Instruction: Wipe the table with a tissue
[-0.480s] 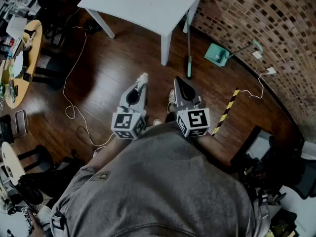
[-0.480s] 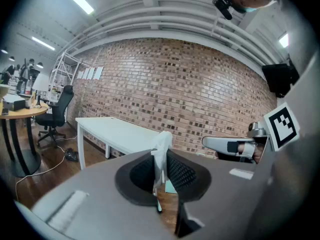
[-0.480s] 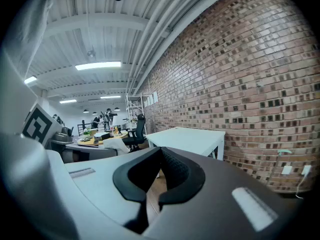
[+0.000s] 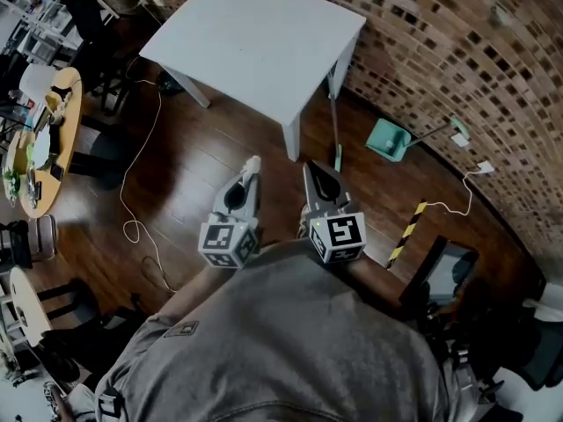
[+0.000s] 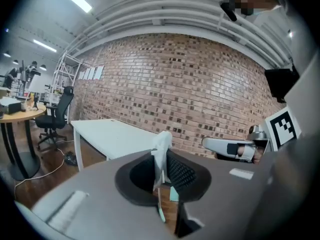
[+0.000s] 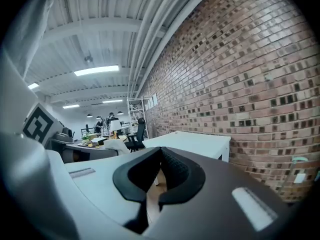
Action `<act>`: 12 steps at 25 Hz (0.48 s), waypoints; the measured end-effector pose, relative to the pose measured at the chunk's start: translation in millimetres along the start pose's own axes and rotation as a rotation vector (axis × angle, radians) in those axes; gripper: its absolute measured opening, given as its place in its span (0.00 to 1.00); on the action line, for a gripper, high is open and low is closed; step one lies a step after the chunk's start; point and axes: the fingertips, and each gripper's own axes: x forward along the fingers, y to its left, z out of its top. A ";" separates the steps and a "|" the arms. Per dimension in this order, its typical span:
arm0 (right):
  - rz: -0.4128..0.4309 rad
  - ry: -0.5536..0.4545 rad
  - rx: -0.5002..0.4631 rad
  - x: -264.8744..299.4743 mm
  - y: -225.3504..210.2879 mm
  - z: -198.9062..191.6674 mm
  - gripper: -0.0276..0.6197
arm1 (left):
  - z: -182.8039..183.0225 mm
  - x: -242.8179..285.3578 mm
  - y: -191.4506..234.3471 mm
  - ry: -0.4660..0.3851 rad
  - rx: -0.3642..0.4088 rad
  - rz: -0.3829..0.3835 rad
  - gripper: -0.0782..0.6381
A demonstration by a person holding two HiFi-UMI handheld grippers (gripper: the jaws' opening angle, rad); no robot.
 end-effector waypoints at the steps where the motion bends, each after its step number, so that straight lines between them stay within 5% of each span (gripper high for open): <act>1: 0.008 -0.005 0.003 5.1 -5.9 2.3 0.06 | 3.3 7.0 -0.6 -0.005 0.004 0.008 0.16; 12: 0.087 -0.020 0.004 59.6 -16.3 15.8 0.06 | 28.5 41.0 31.0 -0.057 -0.013 0.094 0.16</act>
